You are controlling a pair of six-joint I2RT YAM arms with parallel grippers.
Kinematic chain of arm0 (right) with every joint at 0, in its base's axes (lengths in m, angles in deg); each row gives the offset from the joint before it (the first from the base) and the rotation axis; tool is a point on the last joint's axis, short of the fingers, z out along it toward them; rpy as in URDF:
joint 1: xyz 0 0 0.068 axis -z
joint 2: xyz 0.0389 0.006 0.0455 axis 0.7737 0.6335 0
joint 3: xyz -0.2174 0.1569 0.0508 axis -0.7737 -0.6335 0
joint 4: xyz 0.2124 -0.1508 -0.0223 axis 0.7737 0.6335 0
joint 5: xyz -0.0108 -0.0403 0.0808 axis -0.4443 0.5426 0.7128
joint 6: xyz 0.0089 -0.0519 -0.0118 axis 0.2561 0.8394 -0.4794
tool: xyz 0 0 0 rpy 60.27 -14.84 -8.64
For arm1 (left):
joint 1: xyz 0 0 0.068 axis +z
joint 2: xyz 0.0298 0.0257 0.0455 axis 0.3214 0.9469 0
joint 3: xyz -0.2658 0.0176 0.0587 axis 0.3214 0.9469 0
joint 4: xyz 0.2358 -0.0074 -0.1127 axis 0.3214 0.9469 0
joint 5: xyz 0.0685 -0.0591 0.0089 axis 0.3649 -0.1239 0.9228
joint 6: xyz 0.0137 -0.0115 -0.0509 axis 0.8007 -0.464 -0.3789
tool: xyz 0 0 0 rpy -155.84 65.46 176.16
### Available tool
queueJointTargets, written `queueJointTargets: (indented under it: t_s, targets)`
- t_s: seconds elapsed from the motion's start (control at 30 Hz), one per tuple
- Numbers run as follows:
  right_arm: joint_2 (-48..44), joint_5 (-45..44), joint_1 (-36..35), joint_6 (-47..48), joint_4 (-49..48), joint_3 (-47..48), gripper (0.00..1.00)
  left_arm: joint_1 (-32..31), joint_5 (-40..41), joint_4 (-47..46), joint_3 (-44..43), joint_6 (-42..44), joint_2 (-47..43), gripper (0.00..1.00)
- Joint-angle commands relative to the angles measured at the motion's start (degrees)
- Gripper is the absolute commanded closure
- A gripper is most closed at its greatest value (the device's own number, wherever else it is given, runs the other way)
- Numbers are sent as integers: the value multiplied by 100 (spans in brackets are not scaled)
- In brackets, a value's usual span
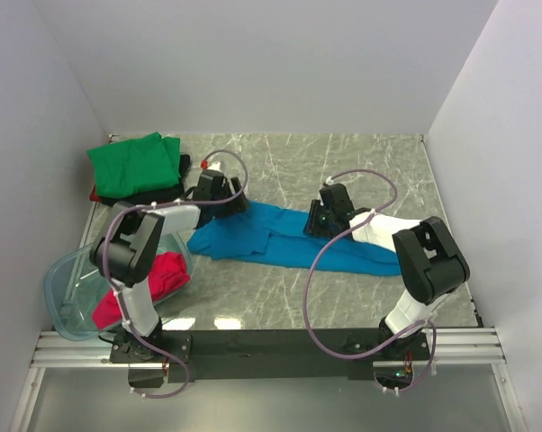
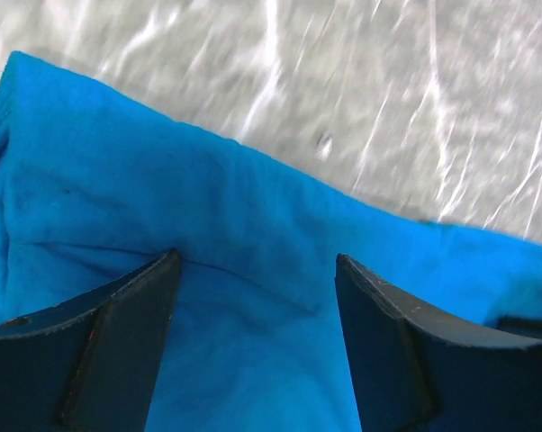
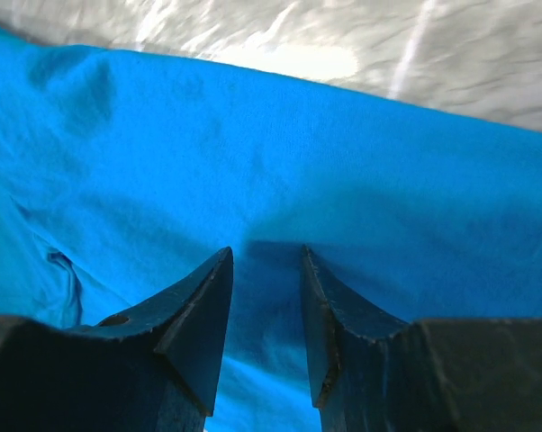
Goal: Fold and stack the t-shirts
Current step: Fold the tshirt
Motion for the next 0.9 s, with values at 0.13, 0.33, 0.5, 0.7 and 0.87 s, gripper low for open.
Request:
queueJointTargets:
  t_s: [0.13, 0.33, 0.5, 0.7, 0.87]
  targets:
    - [-137, -801, 142, -300, 732, -309, 56, 28, 47, 930, -1533, 352, 1022, 24]
    - [-681, -783, 151, -388, 881, -529, 55, 125, 145, 1650, -2817, 511, 1822, 24]
    - [-1138, -581, 55, -458, 882, -775, 54, 152, 153, 2019, -3792, 572, 2349, 24]
    - [-1770, -1028, -25, -432, 1312, -705, 54, 143, 171, 1809, -3988, 704, 2079, 25]
    - [-2281, -1345, -25, -388, 1813, -643, 53, 143, 241, 1800, -3795, 757, 1192, 24]
